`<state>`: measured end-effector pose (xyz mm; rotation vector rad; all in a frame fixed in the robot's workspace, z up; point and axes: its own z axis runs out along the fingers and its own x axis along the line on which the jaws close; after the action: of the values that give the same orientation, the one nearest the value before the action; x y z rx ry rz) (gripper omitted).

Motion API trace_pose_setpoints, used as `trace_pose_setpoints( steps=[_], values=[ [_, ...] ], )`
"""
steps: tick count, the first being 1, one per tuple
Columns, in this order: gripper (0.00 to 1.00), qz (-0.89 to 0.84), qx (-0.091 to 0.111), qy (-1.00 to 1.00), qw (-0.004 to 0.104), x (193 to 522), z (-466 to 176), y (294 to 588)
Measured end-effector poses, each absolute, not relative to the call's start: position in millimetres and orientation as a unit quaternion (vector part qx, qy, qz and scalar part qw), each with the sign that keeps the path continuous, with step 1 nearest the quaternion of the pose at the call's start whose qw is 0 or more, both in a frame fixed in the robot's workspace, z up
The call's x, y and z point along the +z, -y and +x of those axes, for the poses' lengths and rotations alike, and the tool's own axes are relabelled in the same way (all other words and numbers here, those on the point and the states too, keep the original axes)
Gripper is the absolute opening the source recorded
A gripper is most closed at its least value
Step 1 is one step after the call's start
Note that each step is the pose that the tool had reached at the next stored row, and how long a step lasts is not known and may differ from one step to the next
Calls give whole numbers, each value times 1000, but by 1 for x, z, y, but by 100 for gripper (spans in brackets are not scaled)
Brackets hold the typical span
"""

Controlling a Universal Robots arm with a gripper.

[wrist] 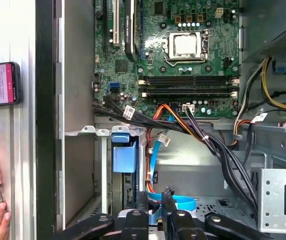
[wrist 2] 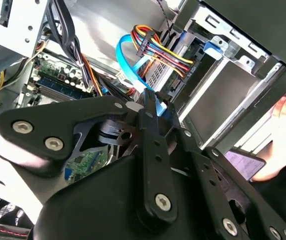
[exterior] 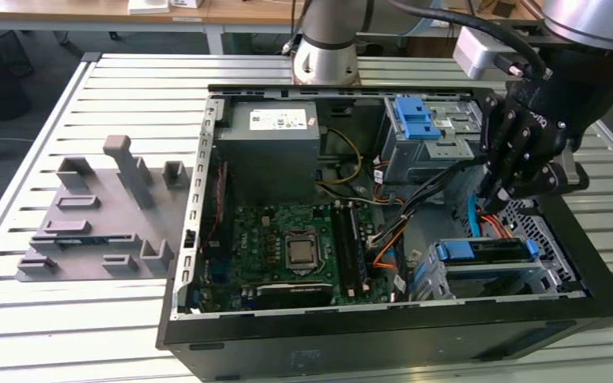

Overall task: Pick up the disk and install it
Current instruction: 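Insert the second disk wire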

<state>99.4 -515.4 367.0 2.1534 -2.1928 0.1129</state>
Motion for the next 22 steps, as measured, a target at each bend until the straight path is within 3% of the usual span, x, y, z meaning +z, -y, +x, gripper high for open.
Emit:
trace_pose_setpoints(
  steps=[7, 8, 11, 16, 22],
  values=[
    [24, 700, 42, 712, 38, 365, 99, 515],
    [17, 699, 43, 712, 39, 365, 99, 515],
    [16, 699, 43, 712, 40, 364, 99, 515],
    [16, 700, 25, 713, 22, 363, 99, 516],
    [16, 700, 25, 713, 22, 360, 99, 519]
  ],
)
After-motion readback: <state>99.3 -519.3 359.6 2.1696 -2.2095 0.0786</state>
